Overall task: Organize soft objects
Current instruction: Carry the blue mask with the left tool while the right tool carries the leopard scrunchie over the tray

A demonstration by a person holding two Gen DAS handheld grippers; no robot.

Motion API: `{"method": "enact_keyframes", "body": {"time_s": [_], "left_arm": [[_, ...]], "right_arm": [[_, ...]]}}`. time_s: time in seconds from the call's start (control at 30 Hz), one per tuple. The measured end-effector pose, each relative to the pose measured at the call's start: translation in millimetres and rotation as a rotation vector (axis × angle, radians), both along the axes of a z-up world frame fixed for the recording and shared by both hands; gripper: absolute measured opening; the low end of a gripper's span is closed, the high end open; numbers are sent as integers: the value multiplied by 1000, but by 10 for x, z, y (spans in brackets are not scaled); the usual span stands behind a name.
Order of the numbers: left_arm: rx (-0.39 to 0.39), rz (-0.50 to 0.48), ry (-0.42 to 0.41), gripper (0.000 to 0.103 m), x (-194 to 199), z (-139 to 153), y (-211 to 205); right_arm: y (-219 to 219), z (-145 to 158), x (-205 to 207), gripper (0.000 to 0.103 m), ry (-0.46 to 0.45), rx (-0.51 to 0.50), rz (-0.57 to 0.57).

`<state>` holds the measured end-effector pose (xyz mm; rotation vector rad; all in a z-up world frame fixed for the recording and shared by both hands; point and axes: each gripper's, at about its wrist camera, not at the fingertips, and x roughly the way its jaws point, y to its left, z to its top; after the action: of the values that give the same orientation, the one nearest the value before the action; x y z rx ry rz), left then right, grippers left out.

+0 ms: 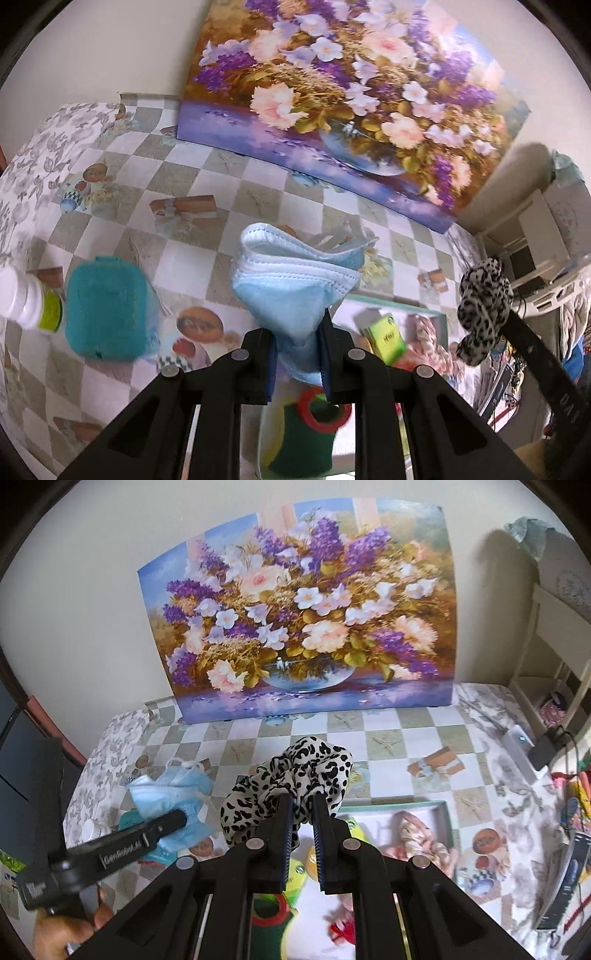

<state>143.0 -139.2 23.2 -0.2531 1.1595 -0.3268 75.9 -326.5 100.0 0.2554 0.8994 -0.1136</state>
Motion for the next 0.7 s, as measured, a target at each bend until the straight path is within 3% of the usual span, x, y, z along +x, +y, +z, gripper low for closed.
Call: {"method": "enact_keyframes", "body": {"time_s": [0.33,0.7], "left_arm": [[-1,-52,-44,20,-520,56,-113],[30,-183,36,20,-917,-322,-548]], "right_arm": [[-161,79,-409,11,-12,20,-52],[-217,-337,-655,12,92,23,-97]]}}
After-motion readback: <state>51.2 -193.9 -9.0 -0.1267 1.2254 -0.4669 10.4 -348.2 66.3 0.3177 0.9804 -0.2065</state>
